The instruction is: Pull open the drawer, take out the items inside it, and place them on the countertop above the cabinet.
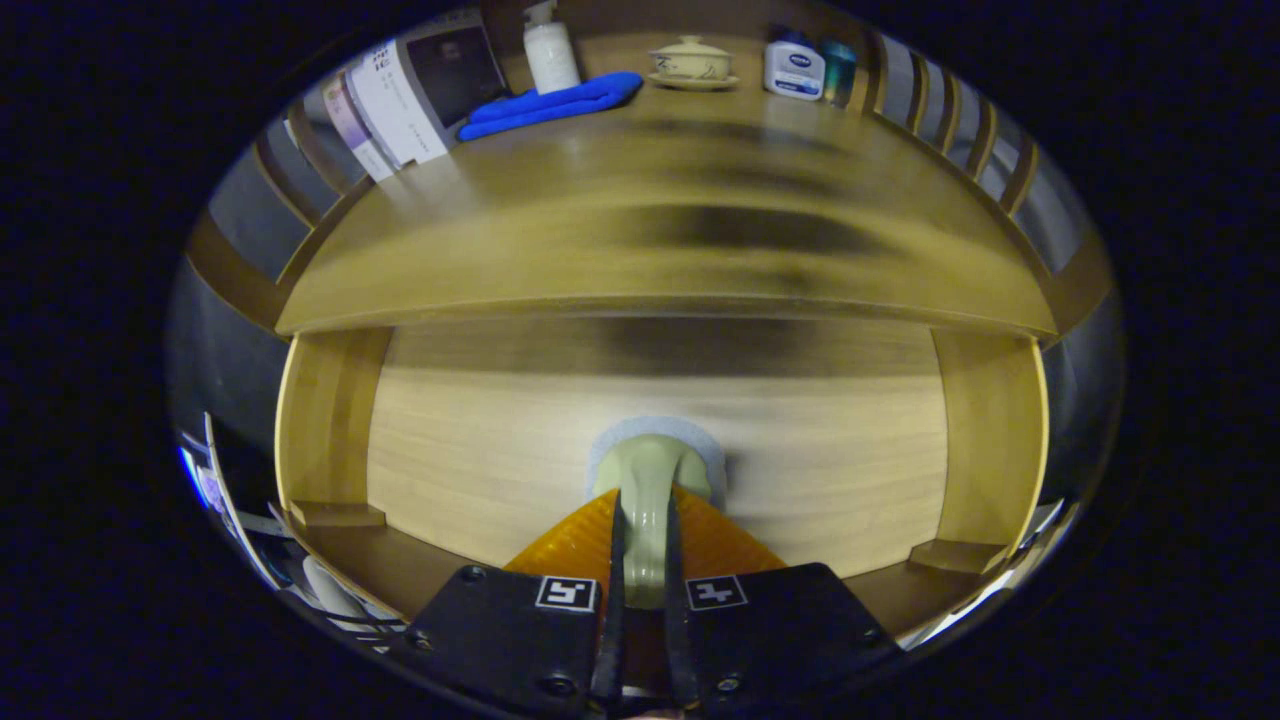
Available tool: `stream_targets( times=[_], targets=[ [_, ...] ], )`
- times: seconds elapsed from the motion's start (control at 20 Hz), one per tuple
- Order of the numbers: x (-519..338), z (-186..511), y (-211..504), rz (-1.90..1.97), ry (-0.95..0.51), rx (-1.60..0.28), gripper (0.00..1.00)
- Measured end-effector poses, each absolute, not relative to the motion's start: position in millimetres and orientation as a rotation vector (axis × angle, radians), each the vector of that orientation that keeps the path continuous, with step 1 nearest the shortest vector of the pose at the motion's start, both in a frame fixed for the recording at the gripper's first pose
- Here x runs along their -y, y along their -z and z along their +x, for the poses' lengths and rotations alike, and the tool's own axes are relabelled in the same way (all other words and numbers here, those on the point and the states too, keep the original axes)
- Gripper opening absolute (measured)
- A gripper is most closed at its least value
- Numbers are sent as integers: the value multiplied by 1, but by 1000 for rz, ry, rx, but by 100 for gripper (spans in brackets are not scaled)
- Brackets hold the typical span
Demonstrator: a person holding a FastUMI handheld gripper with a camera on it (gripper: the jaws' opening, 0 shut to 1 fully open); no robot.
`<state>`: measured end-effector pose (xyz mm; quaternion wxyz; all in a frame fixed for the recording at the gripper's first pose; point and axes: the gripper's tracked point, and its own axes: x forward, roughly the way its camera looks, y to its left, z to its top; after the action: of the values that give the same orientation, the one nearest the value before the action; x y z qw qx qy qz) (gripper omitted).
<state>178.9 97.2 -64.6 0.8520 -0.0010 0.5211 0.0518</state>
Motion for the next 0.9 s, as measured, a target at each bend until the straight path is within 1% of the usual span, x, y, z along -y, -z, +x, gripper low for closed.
stream_targets(
  times=[0.5,0.7,0.9],
  targets=[
    [-85,169,-18,-13,-120,-989,19],
    [-83,179,-52,-6,-124,-943,19],
    [-81,206,-82,11,-106,-909,19]
  ],
)
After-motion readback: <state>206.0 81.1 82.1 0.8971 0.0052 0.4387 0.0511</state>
